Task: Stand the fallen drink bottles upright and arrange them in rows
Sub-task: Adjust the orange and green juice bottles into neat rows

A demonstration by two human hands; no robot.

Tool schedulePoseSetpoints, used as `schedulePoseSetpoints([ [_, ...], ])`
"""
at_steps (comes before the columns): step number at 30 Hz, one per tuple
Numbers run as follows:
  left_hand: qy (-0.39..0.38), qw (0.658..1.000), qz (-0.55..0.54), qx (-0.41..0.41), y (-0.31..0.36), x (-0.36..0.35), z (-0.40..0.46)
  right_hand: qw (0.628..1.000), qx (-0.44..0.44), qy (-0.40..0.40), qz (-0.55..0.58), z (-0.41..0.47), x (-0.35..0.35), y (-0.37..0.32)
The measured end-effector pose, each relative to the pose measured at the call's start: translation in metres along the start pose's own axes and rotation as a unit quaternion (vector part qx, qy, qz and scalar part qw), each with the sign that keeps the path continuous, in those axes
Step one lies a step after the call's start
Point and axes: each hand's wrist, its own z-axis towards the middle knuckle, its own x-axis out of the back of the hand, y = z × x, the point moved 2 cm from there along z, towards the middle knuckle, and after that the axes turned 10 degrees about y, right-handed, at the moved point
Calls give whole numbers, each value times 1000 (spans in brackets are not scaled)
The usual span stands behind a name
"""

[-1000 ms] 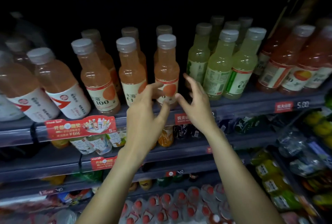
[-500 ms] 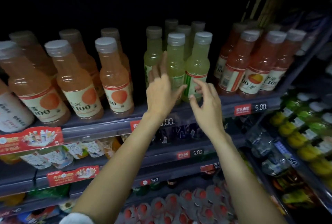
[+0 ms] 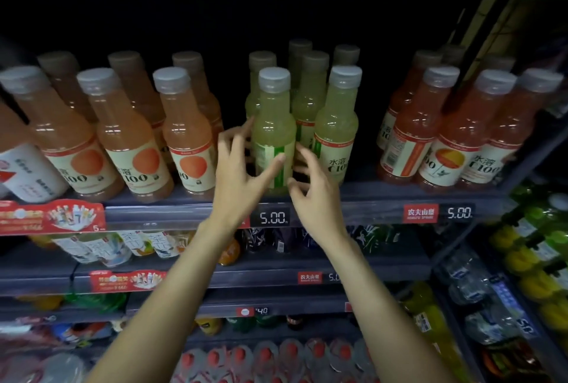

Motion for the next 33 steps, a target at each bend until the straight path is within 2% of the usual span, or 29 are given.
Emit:
schedulePoseSetpoints([
  [4, 49, 998, 39, 32, 2, -4, 0, 998, 44, 34, 0, -13, -12, -2],
  [10, 99, 995, 34, 4, -8, -4, 1, 999, -12, 9, 51, -14, -13, -5],
  [13, 65, 997, 39, -8, -14, 0, 3, 998, -27, 13, 48, -6, -5, -4],
  [19, -59, 998, -30, -10, -22, 11, 8, 997, -32, -41, 50, 1, -6, -5],
  [22, -71, 997, -23, -24, -21, 14, 8, 998, -29, -34, 41, 4, -5, -8],
  [29, 43, 989, 118, -79, 2, 7, 7, 996, 27, -80, -6, 14, 2, -13],
  [33, 46, 984, 154, -76, 3, 12, 9, 991, 94, -12, -94, 44, 6, -29],
])
